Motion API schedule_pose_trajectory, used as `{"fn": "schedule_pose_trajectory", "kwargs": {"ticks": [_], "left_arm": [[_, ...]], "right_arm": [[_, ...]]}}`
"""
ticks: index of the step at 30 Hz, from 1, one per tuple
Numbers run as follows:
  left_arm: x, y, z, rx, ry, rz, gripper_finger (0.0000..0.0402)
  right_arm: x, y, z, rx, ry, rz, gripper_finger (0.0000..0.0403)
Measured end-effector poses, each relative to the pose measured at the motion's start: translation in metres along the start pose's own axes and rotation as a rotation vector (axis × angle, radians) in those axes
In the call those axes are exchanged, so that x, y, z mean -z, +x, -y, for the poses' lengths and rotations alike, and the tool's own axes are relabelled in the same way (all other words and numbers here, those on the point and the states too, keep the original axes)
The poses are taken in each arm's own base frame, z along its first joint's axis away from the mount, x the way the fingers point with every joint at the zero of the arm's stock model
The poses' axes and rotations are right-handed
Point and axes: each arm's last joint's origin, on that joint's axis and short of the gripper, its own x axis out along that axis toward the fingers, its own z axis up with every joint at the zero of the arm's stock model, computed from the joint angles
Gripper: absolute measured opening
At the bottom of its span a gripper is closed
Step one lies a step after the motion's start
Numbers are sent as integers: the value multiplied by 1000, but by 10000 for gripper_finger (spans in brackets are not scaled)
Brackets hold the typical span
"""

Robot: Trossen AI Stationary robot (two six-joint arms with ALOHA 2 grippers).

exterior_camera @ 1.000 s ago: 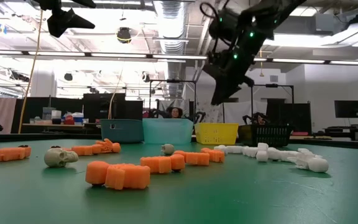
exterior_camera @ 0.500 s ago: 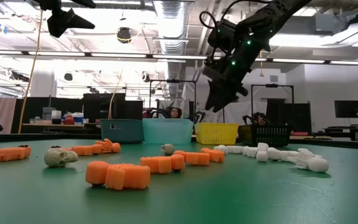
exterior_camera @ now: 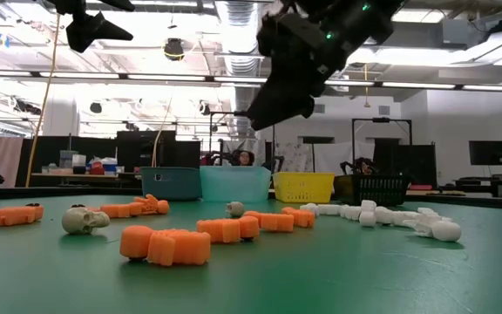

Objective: Sort Halloween decoration
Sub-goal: Put the white skull toy into the yellow bin

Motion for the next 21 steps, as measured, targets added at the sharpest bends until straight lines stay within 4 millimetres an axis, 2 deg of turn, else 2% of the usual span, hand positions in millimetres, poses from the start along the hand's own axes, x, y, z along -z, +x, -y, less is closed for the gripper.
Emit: {"fn": "schedule_pose_trajectory", "kwargs": {"ticks": [4, 9, 15, 21], "left_arm": [[2, 0, -1, -8, 1, -18, 261], [2, 1, -1, -12, 1, -28, 261], [4, 5, -1, -22, -3, -53, 261], [6, 11, -1, -26, -13, -84, 261]], "right_arm": [[12, 7, -38, 45, -38, 25, 166], [29, 18, -65, 123, -60, 29, 166], [34, 31, -76, 133, 18, 79, 166], [49, 59, -82, 140, 52, 76, 165]]}}
